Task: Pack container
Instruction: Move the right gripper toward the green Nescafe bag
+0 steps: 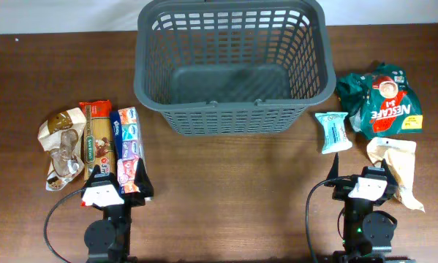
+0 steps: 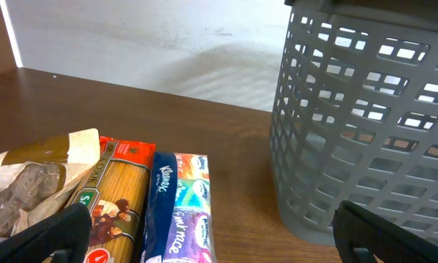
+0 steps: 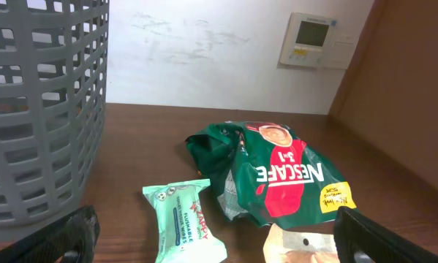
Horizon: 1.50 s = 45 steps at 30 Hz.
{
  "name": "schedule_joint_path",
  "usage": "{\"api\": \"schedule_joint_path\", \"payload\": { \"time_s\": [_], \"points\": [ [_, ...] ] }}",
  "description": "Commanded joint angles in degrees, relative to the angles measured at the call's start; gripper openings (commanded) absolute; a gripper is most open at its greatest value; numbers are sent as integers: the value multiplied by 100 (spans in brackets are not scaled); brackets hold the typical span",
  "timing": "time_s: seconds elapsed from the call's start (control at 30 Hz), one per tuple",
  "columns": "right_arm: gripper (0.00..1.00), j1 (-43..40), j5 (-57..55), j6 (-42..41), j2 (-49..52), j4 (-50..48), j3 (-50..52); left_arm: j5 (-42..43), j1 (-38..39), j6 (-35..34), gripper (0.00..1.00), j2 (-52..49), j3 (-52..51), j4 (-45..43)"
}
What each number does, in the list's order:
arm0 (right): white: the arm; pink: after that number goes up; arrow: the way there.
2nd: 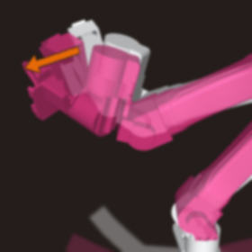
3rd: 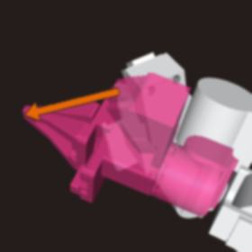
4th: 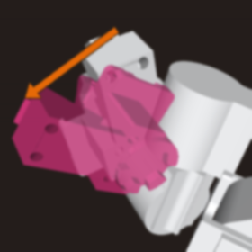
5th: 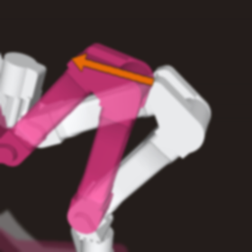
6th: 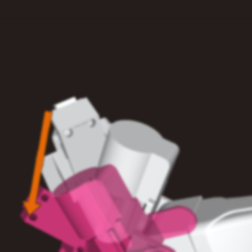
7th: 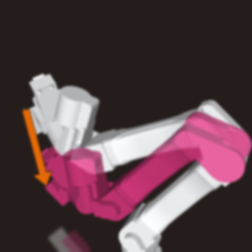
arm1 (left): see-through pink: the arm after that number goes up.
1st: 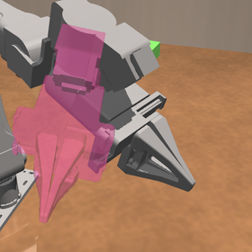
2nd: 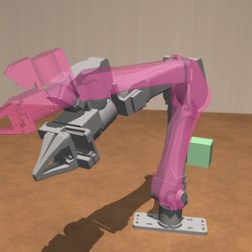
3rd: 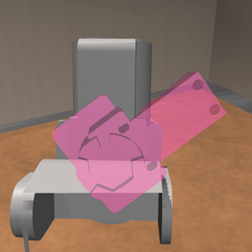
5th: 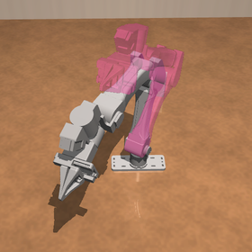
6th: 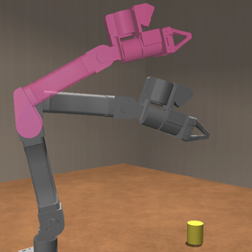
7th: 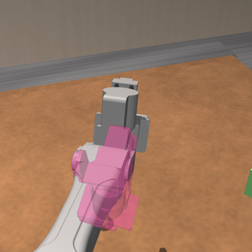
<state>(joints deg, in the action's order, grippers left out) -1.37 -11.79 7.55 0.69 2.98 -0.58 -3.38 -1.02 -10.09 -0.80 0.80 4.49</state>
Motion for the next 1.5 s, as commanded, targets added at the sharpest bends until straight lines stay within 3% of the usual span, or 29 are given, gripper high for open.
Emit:
{"api": "schedule_joint_path", "payload": {
  "time_s": [0.0, 0.7, 0.93, 1.03, 1.2, 1.37, 1.47],
  "points": [
    [99, -22, -90, -11, -48, 46, 26, -26, 11, 74, 99, 50, -31, -9],
    [99, -22, -50, -20, -48, -2, 26, -26, 11, 74, 99, 50, -33, -9],
    [99, -15, 1292, -986, -48, 48, 26, -26, 11, 74, 99, 50, -33, -9],
    [99, -11, 2446, -2072, -15, 39, 26, -26, 11, 74, 99, 50, -33, -9],
    [99, -11, 2677, -3320, 33, 26, 26, -28, 11, 74, 99, 50, -31, -9],
    [99, -20, 2656, -3530, 540, 94, -76, -28, 11, 74, 99, 50, -33, -9],
    [99, -31, 2295, -3257, 1106, 188, -505, -26, 11, 74, 99, 50, -33, -9]
  ]
}}
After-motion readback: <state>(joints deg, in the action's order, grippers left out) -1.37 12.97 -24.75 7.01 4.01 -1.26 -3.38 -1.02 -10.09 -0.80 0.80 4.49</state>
